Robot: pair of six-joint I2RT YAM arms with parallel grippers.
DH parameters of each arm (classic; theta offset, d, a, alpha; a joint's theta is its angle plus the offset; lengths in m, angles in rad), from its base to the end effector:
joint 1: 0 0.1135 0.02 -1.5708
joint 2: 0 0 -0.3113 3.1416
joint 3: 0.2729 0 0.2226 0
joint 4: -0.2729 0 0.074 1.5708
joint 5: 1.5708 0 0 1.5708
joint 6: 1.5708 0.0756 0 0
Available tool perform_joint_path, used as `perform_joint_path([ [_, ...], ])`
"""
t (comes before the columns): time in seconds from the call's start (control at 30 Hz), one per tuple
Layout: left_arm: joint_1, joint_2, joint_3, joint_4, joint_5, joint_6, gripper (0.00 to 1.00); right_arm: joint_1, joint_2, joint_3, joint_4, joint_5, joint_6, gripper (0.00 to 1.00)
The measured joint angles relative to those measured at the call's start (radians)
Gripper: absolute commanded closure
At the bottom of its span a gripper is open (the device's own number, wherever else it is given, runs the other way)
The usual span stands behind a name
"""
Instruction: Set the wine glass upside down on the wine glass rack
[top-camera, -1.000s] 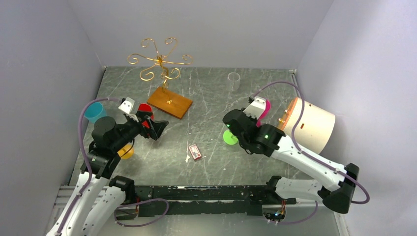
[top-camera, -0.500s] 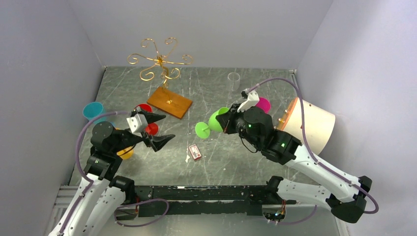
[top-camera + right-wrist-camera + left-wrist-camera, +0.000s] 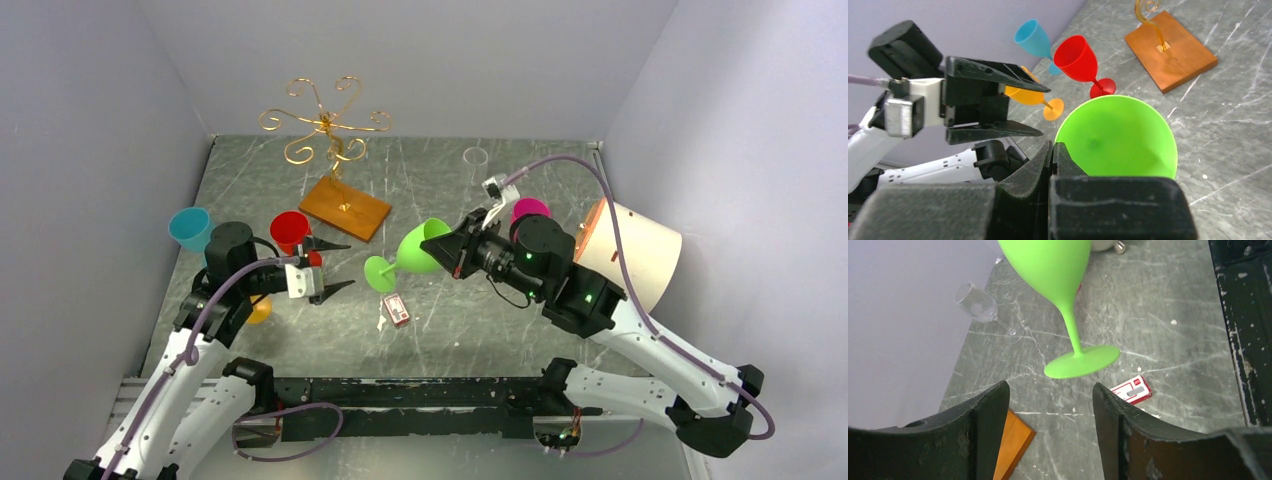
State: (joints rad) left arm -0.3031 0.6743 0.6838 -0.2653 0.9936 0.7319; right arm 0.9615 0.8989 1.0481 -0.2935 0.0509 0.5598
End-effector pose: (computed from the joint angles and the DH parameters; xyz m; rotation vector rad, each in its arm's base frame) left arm 0.0786 -0.0909 0.3407 1.3819 1.0655 -0.5883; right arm 0.1046 0.1431 0.4268 -0.3271 1.8098 1.0628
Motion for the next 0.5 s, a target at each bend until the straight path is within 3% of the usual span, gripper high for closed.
perform_joint_path([
  [0.5, 0.000, 0.010, 0.003, -0.108, 0.005, 0.226, 0.37, 0.000, 0.033, 0.049, 0.067, -0.095, 0.001, 1.00],
])
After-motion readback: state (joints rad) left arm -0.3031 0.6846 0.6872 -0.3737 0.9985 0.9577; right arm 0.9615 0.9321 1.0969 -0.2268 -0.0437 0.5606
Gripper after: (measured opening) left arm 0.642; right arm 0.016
